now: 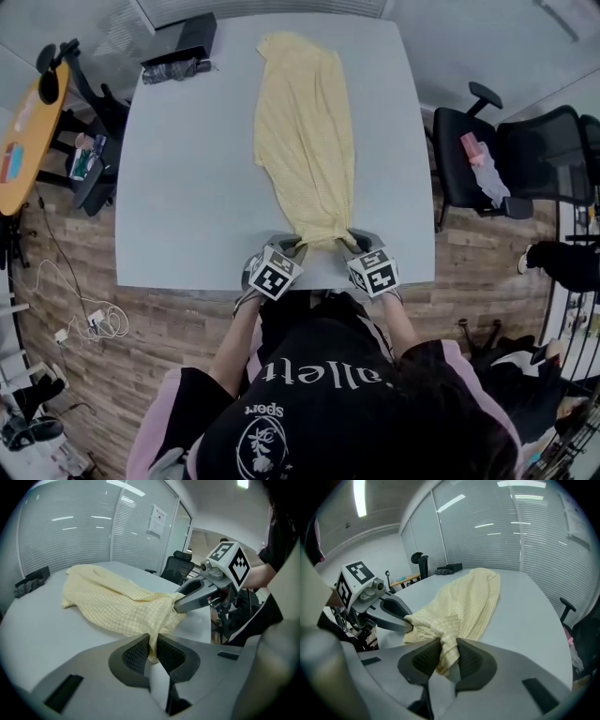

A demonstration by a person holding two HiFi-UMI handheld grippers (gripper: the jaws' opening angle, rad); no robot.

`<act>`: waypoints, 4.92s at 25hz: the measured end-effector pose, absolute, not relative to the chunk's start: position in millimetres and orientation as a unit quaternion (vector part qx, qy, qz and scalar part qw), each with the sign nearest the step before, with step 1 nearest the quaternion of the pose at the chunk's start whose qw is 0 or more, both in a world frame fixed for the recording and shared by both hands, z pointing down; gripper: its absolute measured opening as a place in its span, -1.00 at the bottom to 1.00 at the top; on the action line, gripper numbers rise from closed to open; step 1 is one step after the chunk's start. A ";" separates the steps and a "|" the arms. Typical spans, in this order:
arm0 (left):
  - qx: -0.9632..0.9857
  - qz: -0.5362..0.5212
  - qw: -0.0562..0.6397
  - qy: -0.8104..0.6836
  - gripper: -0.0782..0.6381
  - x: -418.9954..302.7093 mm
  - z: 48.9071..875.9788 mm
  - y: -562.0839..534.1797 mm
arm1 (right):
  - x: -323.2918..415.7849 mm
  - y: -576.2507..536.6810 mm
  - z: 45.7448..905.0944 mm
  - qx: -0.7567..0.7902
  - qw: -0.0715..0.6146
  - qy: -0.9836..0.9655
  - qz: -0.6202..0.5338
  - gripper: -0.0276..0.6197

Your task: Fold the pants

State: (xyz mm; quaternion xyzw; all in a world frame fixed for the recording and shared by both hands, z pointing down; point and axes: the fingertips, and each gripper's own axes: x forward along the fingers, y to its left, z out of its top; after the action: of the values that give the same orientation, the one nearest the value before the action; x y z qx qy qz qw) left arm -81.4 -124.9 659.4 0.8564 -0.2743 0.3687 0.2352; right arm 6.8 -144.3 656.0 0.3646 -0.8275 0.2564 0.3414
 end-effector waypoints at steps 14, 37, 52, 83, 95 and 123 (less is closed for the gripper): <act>0.878 0.265 0.177 -0.356 -0.66 -87.2 547.7 -133.5 | 2.6 -144.5 553.6 0.329 0.245 -0.883 0.228 -0.66; 0.905 0.168 0.098 -0.379 -0.66 -86.0 434.0 -138.0 | 4.8 -141.2 435.1 0.275 0.150 -0.928 0.200 -0.68; 0.887 0.126 0.114 -0.430 -0.45 -140.7 428.1 -187.3 | -13.2 -252.0 431.7 0.287 0.175 -0.929 0.155 -0.69; 0.879 0.156 0.193 -0.408 -0.46 -189.8 485.1 -218.5 | -21.0 -530.9 645.9 0.482 0.269 -0.790 0.266 -0.68; 0.891 0.151 0.184 -0.387 -0.46 -180.0 483.4 -220.2 | -25.0 -501.6 593.8 0.446 0.231 -0.836 0.221 -0.35; 0.913 0.145 0.140 -0.356 -0.46 -56.4 449.9 -141.8 | 24.0 -189.0 492.1 0.365 0.109 -0.898 0.219 -0.64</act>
State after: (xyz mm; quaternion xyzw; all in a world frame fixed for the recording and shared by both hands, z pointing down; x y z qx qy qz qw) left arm -56.4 -141.8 449.9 0.9126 -0.3560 0.1449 0.1396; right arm 24.0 -189.0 492.1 0.3649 -0.8983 0.2194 0.1087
